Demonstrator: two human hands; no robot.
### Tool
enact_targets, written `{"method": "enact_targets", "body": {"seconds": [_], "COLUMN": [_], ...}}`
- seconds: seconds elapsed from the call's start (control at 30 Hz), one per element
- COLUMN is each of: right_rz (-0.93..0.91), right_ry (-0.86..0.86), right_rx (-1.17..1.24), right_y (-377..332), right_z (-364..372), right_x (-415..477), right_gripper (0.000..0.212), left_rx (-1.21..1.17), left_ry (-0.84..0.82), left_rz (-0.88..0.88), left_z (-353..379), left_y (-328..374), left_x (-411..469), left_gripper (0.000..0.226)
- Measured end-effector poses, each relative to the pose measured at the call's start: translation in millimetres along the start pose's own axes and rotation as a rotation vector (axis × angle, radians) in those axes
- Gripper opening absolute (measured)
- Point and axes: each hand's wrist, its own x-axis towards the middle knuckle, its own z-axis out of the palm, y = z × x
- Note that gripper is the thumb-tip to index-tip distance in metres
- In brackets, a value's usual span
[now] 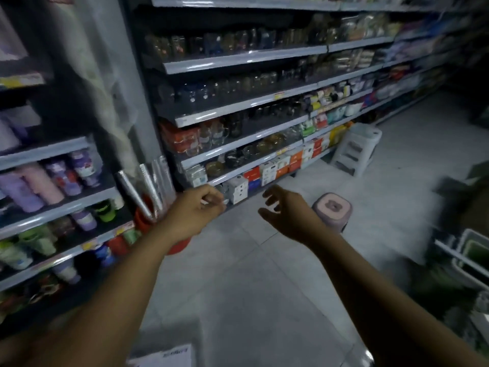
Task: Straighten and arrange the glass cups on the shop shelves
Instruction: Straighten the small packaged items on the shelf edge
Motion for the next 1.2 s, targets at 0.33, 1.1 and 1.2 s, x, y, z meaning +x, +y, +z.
{"method": "enact_targets", "body": {"seconds": [0.33,1.1,1.2], "right_rz": [0.194,0.397,0.413], "right_ry": [0.166,0.374,0.398], "right_rx": [-0.043,0.005,0.020], "right_y": [119,417,446], "right_z": [-73,-281,-310], "right_x": [210,748,813], "right_gripper": [0.043,0.040,0.035], "left_rx": [0.089,0.029,0.026], "left_ry": [-0.231,-0.377,-0.412], "left_rz": [0.120,0.263,0.266], "left_z": [67,230,246], "left_y": [23,87,104], "left_x": [295,976,1059], "left_gripper": [0.015,0.021,0.020]}}
